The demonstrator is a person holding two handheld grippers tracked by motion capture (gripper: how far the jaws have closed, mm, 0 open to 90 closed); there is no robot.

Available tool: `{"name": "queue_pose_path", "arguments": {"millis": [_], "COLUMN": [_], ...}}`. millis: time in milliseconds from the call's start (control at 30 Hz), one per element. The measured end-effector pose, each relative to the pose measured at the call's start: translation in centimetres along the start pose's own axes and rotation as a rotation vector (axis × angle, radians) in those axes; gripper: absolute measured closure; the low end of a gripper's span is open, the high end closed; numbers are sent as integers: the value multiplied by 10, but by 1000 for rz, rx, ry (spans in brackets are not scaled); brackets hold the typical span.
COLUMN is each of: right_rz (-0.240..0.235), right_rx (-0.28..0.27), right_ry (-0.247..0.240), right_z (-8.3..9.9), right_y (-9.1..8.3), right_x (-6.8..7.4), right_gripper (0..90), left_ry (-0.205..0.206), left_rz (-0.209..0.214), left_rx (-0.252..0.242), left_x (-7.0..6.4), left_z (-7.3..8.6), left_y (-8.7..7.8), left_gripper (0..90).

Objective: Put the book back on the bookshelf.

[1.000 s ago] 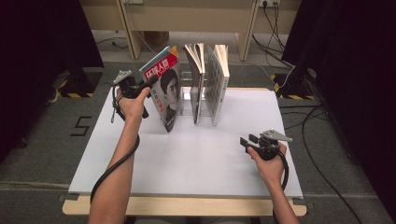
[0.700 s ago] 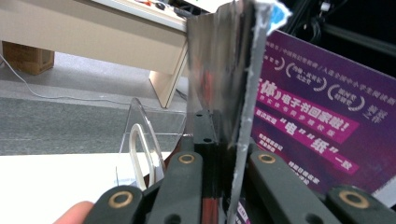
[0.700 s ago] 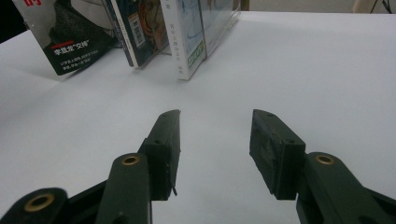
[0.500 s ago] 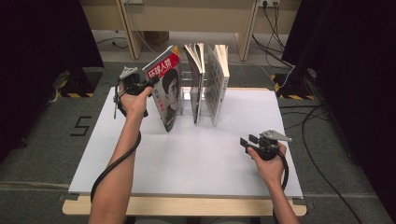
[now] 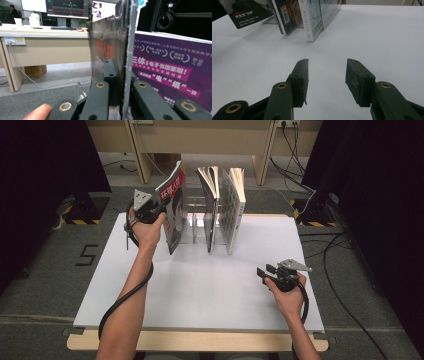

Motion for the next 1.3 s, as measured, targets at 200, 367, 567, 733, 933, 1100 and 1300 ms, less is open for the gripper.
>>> {"name": "queue_pose_path", "arguments": {"millis": [200,367,567,733,933,1100,1300], "right_rz": [0,4,4,3,5,-1,-1], "right_rx": [-3,-1,2,-4,2,6,3], "right_ry": [1,4,7,-2,3,-2,-1], "right_z": [-1,0,0,-1,0,1,0], "right_y": [-1,-2,-2,-2,-2,0,-1], "right_x": [0,-2,-1,-2,-2,0,0], "right_gripper": [538,538,538,538,537,537,537], "left_ry": [-39,-72,-38,-3,-35,-69,-146], "left_rz": [-26,-56,-72,-66,-76,-61,-52], "left_rx": [-23,-46,-63,-64,-61,-55,-57], "left_x": [9,22,20,15,25,28,30], "left_z": [4,6,13,17,16,16,18], "left_y": [0,-6,-9,-10,-14,-15,-14], "left_gripper": [867,866,860,837,779,748,655]}}
Point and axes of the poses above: each handheld gripper's, and its own axes: y roughly forward along the jaws, z roughly out of its underside, x roughly to its left, the point moved 10 cm from there along y, roughly forward along the jaws, and after that the axes turned 2 degrees about z, right-handed, at the moved point
